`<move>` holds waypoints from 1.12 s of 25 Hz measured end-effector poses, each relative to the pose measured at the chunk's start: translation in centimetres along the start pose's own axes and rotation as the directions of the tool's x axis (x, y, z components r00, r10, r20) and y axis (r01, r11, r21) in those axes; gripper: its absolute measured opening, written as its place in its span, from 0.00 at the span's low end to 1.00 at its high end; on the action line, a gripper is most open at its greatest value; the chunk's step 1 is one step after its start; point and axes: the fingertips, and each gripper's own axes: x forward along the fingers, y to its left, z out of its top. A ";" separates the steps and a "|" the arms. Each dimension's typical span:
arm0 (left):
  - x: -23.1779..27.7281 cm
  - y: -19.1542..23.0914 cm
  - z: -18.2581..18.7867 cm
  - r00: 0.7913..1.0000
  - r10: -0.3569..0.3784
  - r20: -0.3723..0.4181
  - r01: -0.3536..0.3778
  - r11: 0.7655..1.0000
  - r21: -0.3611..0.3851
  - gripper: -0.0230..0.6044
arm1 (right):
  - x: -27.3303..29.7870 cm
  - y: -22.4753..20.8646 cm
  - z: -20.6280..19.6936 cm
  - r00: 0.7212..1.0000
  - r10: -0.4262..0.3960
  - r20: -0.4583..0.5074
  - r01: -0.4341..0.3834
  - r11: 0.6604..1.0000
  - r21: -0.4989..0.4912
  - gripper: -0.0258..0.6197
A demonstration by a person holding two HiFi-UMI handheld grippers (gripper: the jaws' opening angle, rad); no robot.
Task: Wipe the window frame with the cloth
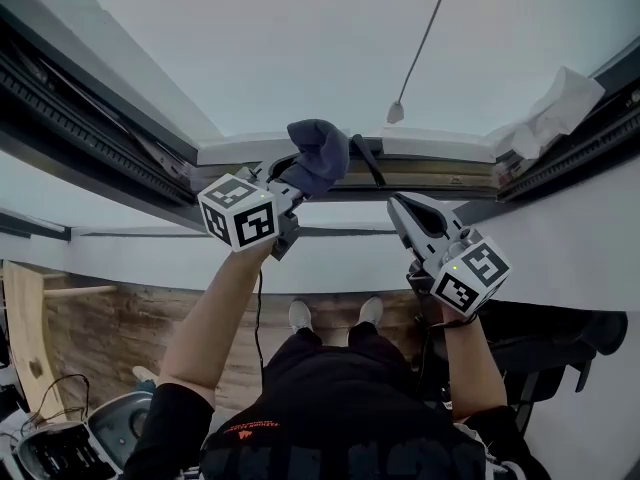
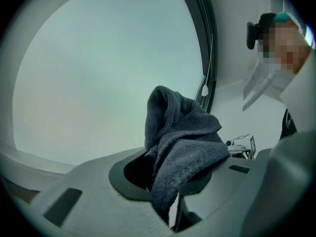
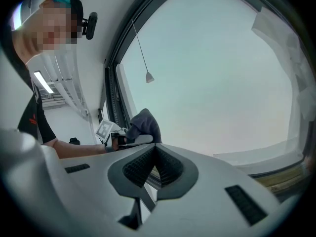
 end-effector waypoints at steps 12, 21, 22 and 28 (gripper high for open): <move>-5.3 -1.1 0.1 0.999 0.040 0.035 -0.043 0.994 0.098 0.18 | 1.5 1.3 1.6 1.000 0.014 0.016 -0.013 0.999 -0.046 0.04; -7.2 -1.2 -0.8 0.996 0.040 0.074 -0.047 0.994 0.101 0.18 | 2.0 2.2 1.9 0.999 0.032 -0.002 -0.032 0.995 -0.096 0.04; -7.4 -1.2 -0.9 0.996 0.039 0.076 -0.047 0.993 0.105 0.18 | 2.0 2.2 1.8 0.999 0.033 -0.005 -0.034 0.995 -0.098 0.04; -8.1 -1.3 -1.3 0.996 0.035 0.079 -0.045 0.990 0.136 0.18 | 2.1 2.3 1.5 0.999 0.036 -0.016 -0.037 0.994 -0.106 0.04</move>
